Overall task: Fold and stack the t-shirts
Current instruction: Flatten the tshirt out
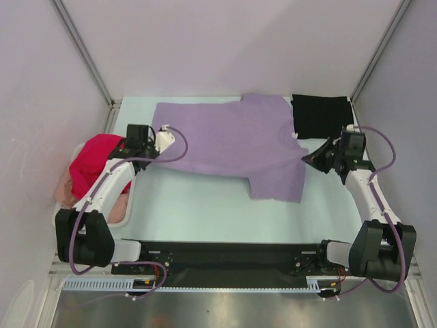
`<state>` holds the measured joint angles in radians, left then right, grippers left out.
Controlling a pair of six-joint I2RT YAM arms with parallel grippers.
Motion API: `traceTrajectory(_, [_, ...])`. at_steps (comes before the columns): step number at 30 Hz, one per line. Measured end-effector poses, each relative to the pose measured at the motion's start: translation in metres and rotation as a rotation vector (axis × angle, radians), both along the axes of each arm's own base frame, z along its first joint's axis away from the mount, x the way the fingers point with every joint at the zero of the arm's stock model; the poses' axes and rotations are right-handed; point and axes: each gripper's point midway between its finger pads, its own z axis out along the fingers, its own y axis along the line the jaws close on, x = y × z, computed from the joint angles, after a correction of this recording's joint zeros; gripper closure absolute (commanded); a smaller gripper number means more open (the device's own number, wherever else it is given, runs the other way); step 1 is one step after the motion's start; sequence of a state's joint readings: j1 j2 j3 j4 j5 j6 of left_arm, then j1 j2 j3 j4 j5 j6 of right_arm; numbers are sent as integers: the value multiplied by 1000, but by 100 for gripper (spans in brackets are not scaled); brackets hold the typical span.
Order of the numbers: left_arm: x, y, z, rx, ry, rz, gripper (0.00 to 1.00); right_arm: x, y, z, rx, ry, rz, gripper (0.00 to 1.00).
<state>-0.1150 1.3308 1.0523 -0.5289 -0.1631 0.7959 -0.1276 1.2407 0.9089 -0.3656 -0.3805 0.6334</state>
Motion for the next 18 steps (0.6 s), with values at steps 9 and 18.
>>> traceTrajectory(9, [-46, -15, -96, -52, 246, -69, 96, -28, -3, -69, -33, 156, -10, 97])
traceTrajectory(18, [-58, -22, -128, -35, 337, -107, 64, 23, -28, -108, -165, 245, -13, 42])
